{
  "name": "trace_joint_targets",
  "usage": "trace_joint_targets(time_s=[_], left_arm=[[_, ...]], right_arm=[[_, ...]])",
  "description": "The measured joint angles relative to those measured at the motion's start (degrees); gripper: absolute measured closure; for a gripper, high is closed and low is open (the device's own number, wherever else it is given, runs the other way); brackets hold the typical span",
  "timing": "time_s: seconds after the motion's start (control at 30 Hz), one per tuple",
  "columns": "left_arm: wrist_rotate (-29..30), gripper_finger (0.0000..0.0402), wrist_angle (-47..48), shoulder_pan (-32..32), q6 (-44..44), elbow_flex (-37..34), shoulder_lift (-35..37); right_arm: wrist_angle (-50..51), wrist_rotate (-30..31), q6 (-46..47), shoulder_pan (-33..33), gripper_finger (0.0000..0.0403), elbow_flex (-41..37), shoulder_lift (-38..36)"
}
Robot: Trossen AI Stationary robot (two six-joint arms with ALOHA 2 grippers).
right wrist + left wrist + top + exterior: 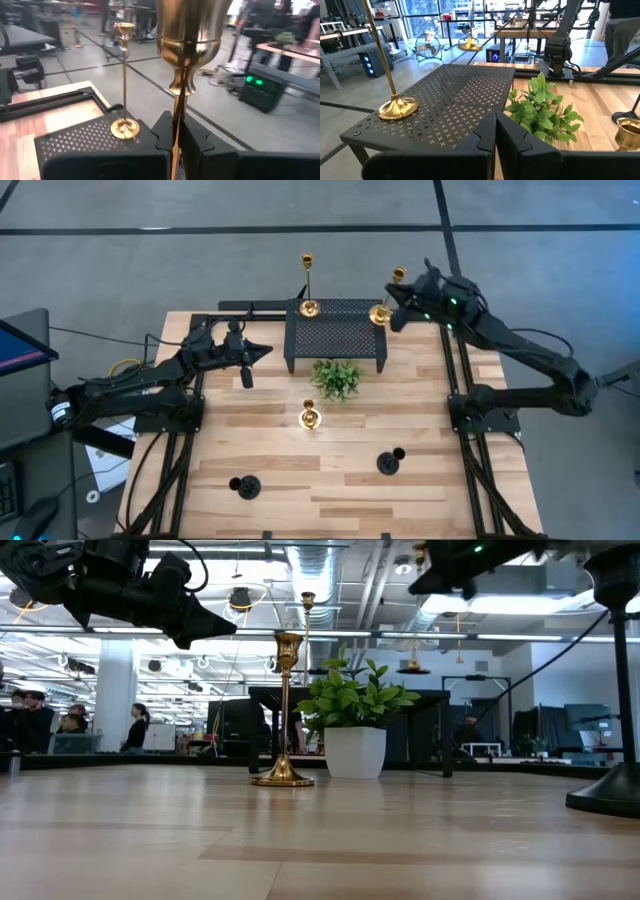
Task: Pick & Place candle stick holders
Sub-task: Put the right gold candle holder on the shelf
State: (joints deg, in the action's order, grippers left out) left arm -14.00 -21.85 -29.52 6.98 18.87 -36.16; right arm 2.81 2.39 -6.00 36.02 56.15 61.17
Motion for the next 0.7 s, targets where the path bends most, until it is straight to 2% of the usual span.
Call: trace_joint_targets(time_s=[0.13,0.23,0.4,0.7], left_arm=[[0.01,0.0397,0.00,-0.01,0.00,0.00,0.00],[0.00,0.0397,0.02,-0.02,0.00,0.00,0.00],[0.01,0.0395,0.01,-0.01,0.00,0.00,0.00],[0.02,0.0395,0.15,-0.02,0.00,0.00,0.00]], right_arm=[[-1.97,-6.09,0.91,2.18,0.0402,3.58,6.72],[-3.51,-8.44,0.96,3.32,0.0402,5.40,10.65],[-6.59,-10.93,1.87,4.64,0.0402,6.46,16.03],[-11.96,-12.83,2.88,6.70,0.0402,6.50,20.15]])
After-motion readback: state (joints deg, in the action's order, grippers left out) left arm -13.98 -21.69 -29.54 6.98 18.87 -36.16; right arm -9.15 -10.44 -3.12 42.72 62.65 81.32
